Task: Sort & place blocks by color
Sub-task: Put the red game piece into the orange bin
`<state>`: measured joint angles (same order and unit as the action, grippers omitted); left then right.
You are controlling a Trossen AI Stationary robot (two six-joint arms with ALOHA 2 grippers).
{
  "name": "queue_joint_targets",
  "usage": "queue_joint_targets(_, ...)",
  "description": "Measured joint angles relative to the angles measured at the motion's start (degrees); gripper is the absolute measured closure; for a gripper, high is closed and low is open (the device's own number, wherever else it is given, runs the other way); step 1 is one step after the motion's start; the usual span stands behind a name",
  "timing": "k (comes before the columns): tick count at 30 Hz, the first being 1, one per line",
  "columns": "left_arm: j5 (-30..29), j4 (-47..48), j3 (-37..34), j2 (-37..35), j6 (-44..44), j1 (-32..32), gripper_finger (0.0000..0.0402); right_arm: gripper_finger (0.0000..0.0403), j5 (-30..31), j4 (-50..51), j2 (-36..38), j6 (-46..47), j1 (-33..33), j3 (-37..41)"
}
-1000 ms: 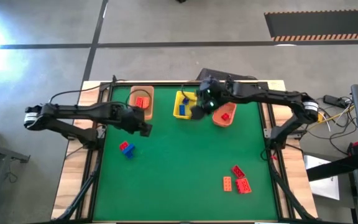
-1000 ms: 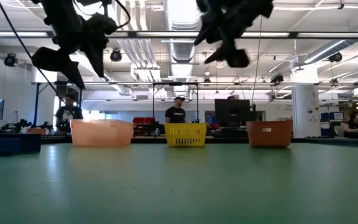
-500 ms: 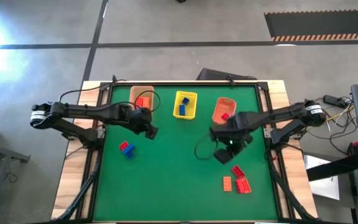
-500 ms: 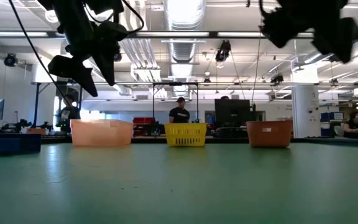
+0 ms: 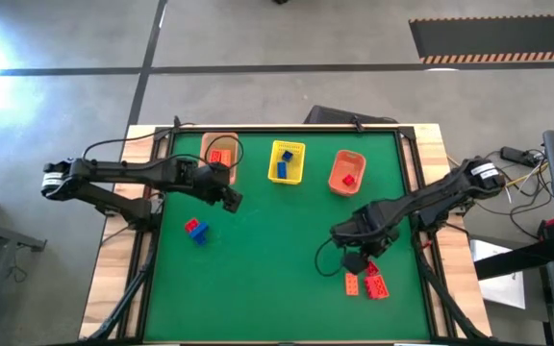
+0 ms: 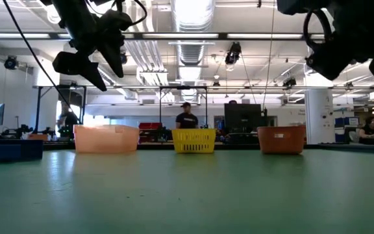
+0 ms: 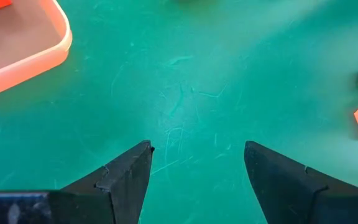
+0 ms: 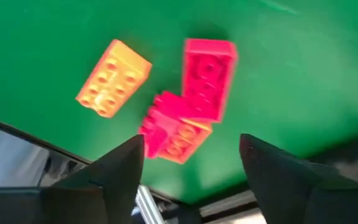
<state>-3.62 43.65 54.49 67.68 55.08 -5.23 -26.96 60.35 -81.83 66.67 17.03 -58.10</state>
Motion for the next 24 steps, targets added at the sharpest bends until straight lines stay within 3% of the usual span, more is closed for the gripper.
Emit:
queue_joint_targets(5,-0.04,-0.01,0.01,0.00,0.01,0.00,0.0162,0.0099,1.50,-5.85,-0.54,4.04,0.62,4.52)
queue_joint_targets(9,-0.29,-0.01,-0.03,0.09,-0.01,0.00,0.0162,0.0095,2.92,-6.11,-0.91,6.06,0.60,7.59)
queue_joint_targets(16,-1.44,-0.19,0.01,0.09,-0.03,0.00,0.0162,0.0118,3.21,-11.51,-0.93,6.89,0.60,10.84)
queue_joint_targets(24,-1.44,-1.36,-0.14,0.09,-0.03,0.00,0.0162,0.0169,8.66,-14.92,-3.51,5.30,0.58,11.12)
